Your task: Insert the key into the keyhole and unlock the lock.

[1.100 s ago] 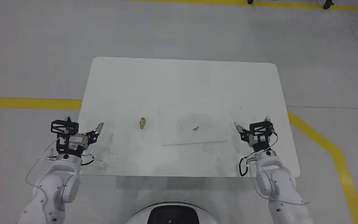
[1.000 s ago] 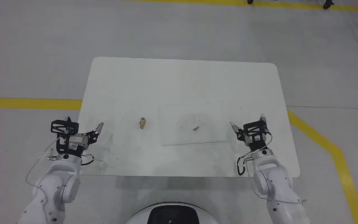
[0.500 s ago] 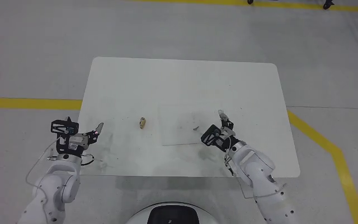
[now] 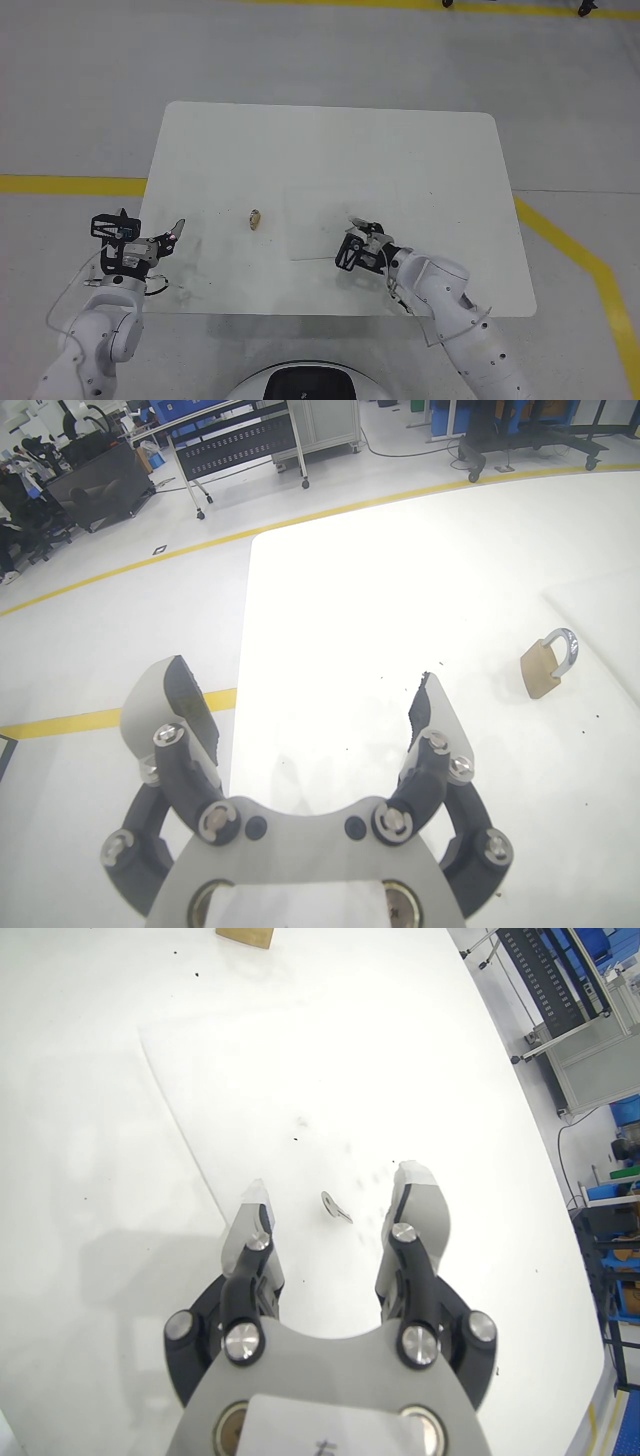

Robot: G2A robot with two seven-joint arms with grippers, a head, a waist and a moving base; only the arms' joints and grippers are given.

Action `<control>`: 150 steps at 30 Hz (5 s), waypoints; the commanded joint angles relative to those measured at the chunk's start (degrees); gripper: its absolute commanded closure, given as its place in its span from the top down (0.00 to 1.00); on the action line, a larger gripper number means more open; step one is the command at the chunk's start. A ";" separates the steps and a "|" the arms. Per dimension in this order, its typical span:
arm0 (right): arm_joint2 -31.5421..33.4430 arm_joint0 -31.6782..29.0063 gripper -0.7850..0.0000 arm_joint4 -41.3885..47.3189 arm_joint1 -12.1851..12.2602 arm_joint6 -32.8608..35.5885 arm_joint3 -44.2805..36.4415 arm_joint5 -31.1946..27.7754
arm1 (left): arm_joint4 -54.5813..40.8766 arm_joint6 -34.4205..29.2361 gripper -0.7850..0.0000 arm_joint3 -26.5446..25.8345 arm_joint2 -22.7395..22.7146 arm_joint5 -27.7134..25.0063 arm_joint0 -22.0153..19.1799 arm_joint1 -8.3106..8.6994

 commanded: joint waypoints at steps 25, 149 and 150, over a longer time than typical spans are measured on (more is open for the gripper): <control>1.70 3.43 0.00 5.56 -0.14 1.48 4.17 1.56 | 0.00 0.00 1.00 0.00 0.00 0.00 0.00 0.00; -12.04 20.58 0.00 133.43 -5.25 36.69 39.20 -24.91 | -69.31 -42.83 0.00 20.45 32.29 -33.87 -39.83 -1.90; -12.00 20.61 0.00 133.57 -5.27 36.69 39.32 -24.91 | -69.19 -42.66 0.00 20.48 32.31 -33.64 -39.84 -1.90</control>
